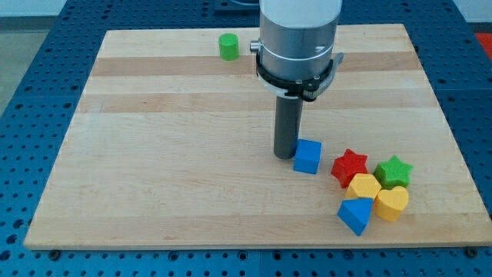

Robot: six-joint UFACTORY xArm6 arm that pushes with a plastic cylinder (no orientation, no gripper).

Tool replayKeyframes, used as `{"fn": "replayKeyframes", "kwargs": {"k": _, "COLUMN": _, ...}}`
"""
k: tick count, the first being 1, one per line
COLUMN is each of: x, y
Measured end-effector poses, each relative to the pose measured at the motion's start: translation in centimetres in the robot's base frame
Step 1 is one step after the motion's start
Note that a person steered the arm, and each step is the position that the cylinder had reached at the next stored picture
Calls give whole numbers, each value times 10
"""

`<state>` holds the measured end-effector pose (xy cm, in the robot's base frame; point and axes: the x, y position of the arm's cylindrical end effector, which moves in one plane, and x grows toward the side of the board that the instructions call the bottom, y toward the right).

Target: Slide the blue cube to the red star

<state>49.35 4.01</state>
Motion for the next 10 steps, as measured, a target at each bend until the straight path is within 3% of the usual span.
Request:
{"fn": "replayKeyframes", "kwargs": {"k": 4, "x": 49, "y": -2}}
{"fn": "replayKeyframes", "kwargs": {"k": 7, "x": -16, "y": -31}}
{"fn": "replayKeyframes", "kwargs": {"k": 10, "x": -20, "y": 7}}
